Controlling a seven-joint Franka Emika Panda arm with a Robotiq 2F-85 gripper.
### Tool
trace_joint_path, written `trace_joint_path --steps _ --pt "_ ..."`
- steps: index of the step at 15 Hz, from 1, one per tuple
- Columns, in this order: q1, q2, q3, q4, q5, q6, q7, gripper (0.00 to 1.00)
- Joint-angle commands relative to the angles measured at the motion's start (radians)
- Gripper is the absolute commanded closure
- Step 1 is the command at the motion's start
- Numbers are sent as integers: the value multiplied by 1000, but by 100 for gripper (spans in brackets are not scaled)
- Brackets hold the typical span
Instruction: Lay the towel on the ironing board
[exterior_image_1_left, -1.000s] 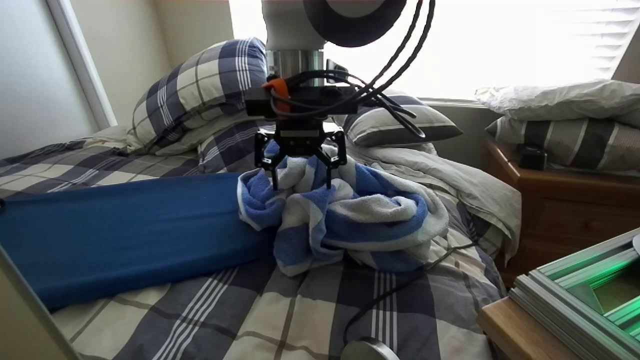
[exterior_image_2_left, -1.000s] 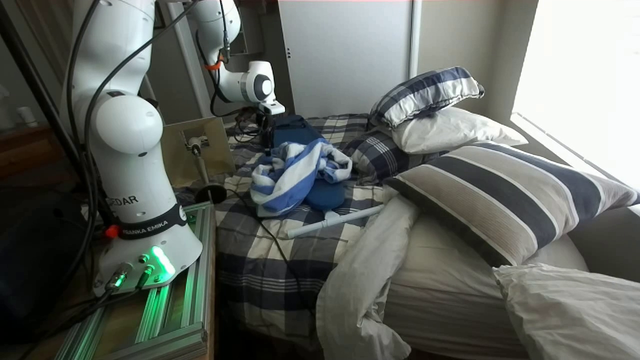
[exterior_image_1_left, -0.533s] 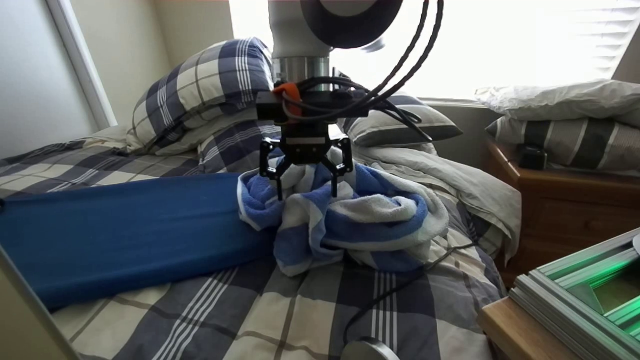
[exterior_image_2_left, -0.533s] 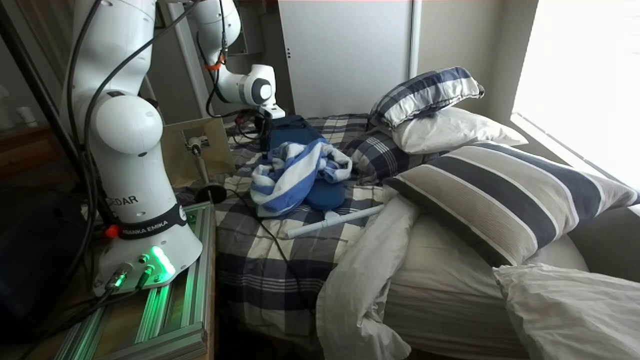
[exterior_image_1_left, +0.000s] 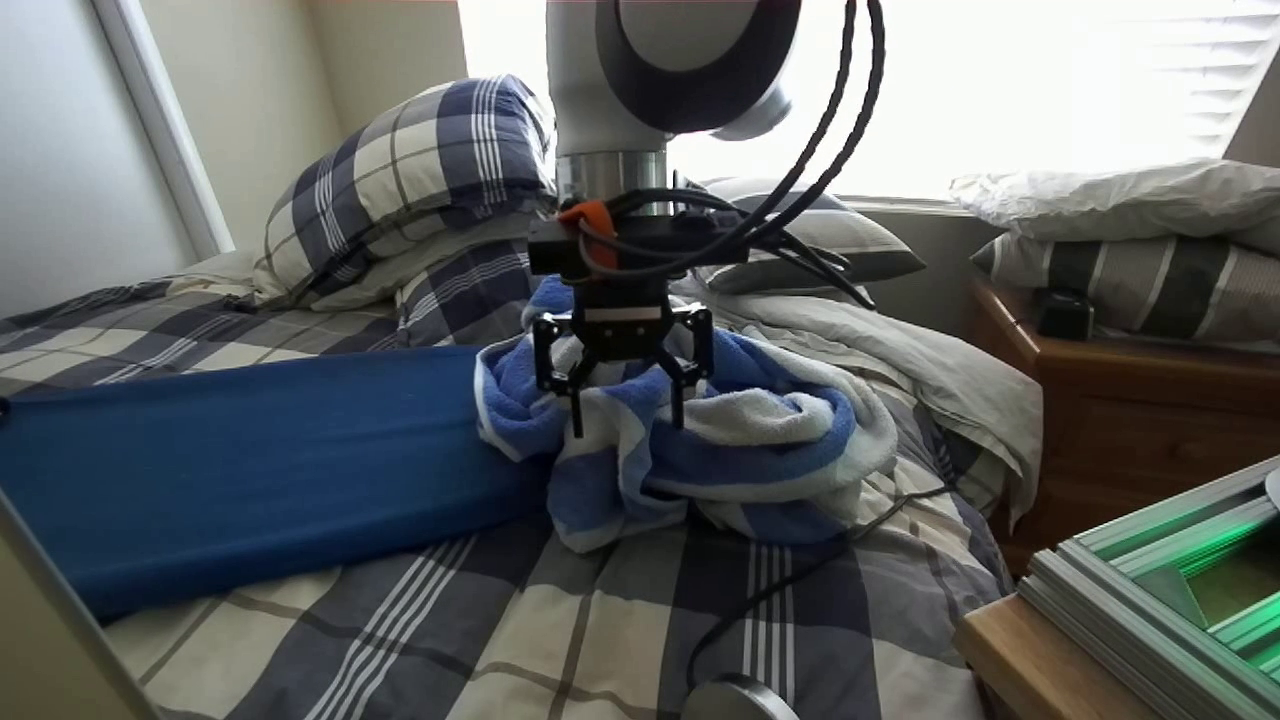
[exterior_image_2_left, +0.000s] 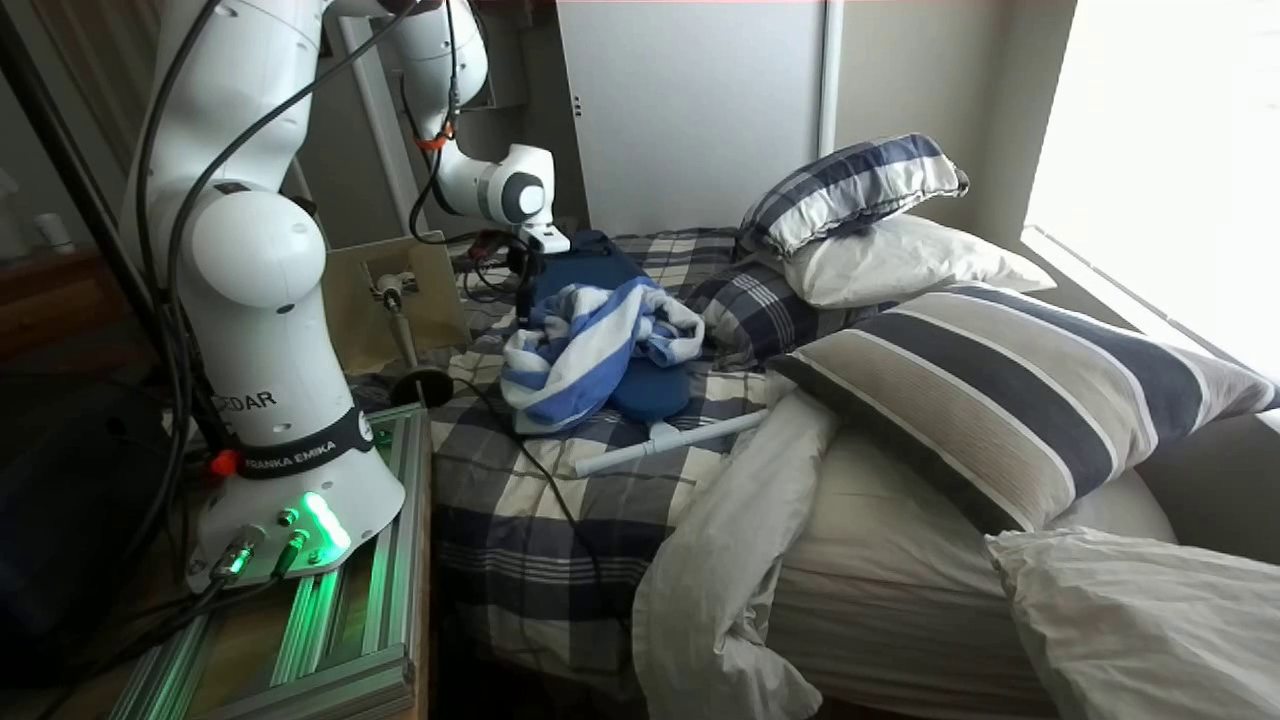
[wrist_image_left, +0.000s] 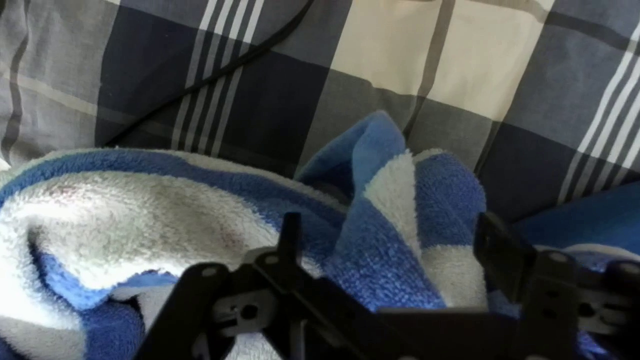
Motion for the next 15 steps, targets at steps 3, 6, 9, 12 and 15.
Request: trace_joint_path --steps 3,6,9,12,15 --pt "0 5 11 18 77 -10 -37 56" --pt "-2 -5 22 25 100 -19 -45 76" --pt "5 -6 18 33 104 -9 -43 97" --pt "13 -22 7 33 88 3 -34 100" --pt "42 -88 -40 14 26 6 14 99"
